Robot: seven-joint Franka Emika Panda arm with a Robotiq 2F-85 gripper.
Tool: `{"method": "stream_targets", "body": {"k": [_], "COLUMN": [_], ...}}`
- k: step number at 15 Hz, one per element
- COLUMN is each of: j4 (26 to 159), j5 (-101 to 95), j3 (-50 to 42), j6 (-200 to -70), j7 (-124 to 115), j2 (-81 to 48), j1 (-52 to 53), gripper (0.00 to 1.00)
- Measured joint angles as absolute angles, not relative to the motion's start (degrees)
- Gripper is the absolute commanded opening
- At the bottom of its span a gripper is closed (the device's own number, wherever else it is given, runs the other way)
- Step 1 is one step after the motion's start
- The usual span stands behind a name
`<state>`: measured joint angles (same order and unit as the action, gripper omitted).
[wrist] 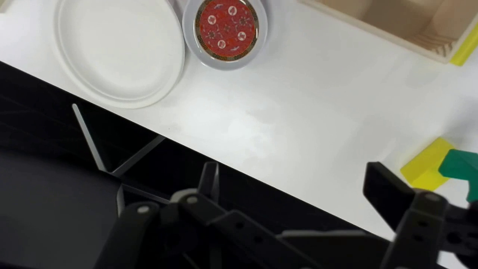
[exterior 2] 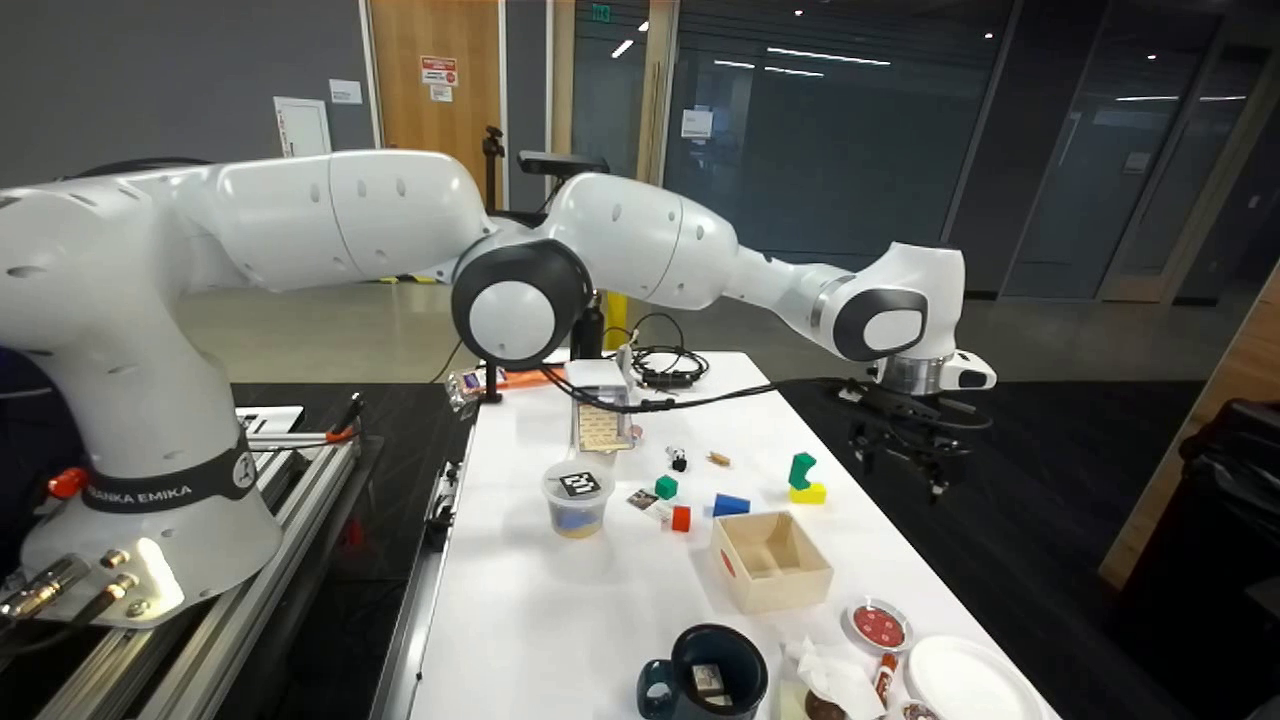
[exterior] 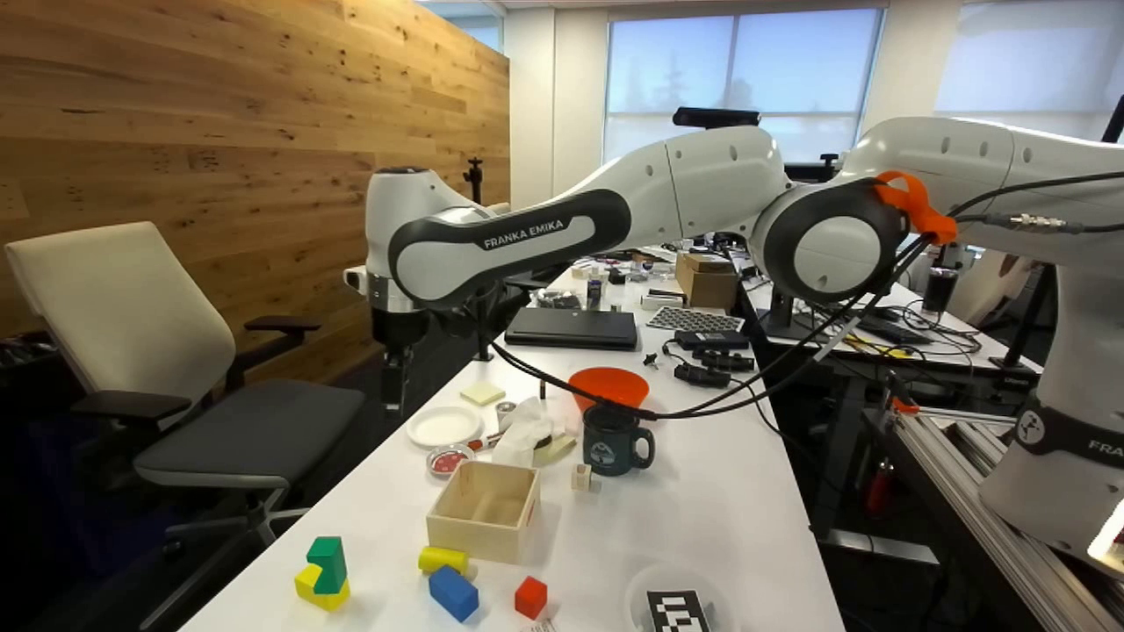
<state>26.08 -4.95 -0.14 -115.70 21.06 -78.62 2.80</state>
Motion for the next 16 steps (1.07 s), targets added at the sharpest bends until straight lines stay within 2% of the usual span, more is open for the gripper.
{"method": "stream_targets", "body": {"k": [11, 16], "j4": [25.9, 24.7], "j5": [-5.0, -4.6], "j3": [0.1, 1.9], "j6": [-113.9, -111.3], "j7": [27.0, 32.4], "j2": [-78.9, -73.1], "j1": [2.8, 0.0], "gripper": [1.00, 1.00]}}
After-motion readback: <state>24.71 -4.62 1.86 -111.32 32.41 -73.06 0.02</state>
